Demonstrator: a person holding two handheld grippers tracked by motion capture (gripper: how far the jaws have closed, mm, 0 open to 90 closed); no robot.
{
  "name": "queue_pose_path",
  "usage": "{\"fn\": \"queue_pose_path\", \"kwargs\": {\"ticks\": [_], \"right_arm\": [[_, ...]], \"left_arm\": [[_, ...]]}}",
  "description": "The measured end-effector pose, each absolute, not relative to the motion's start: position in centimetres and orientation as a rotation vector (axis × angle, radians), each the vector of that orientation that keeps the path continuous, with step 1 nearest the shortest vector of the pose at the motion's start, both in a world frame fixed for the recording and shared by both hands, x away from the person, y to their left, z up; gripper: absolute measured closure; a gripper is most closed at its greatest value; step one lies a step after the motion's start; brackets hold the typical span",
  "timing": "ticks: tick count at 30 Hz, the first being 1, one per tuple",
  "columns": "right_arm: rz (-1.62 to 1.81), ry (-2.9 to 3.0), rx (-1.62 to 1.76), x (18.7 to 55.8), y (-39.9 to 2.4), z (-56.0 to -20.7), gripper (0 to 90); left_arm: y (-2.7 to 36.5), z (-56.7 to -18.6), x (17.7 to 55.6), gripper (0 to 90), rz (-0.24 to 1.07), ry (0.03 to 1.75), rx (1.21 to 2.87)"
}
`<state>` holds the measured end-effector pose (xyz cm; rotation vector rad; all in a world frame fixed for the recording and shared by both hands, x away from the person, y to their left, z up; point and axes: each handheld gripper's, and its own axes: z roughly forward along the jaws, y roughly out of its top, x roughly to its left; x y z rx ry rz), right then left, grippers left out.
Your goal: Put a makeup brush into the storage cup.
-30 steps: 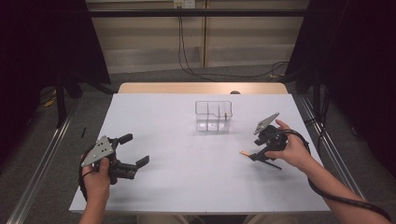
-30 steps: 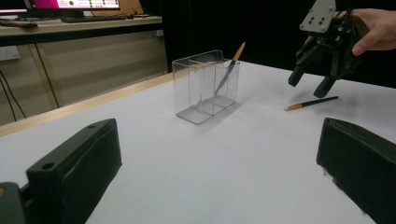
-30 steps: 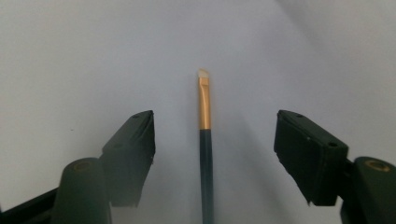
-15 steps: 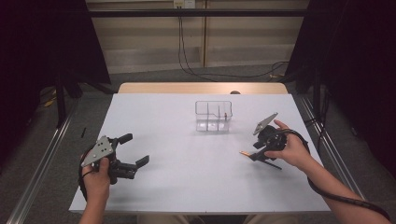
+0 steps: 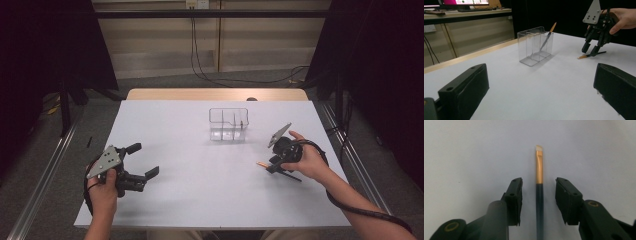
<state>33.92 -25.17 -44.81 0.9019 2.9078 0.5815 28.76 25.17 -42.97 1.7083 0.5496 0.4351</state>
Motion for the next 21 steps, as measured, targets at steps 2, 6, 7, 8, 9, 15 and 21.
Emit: {"fn": "queue_pose_path", "kwargs": {"ticks": [2, 6, 7, 8, 9, 15, 21], "right_arm": [[0.576, 2.912, 0.894, 34.06, -25.23, -44.97, 61.4], [0.540, 2.922, 0.906, 34.16, -25.21, -45.27, 65.5], [0.540, 2.923, 0.894, 34.21, -25.23, -45.29, 65.7], [0.539, 2.924, 0.894, 34.23, -25.23, -45.27, 66.0], [0.538, 2.923, 0.893, 34.23, -25.22, -45.28, 67.1], [0.505, 2.916, 0.870, 34.15, -24.99, -45.27, 71.0], [0.469, 2.929, 0.844, 34.17, -24.62, -45.23, 77.5]], "left_arm": [[25.20, -42.97, 28.78, 0.0, 0.435, 0.551, 1.708], [25.23, -43.06, 28.83, 0.0, 0.433, 0.553, 1.711], [25.22, -43.07, 28.83, 0.0, 0.432, 0.553, 1.712], [25.21, -43.08, 28.84, 0.0, 0.430, 0.553, 1.713], [25.21, -43.09, 28.84, 0.0, 0.432, 0.554, 1.714], [25.20, -43.12, 28.85, 0.0, 0.436, 0.557, 1.717], [25.32, -43.11, 28.87, 0.0, 0.438, 0.557, 1.716]]}}
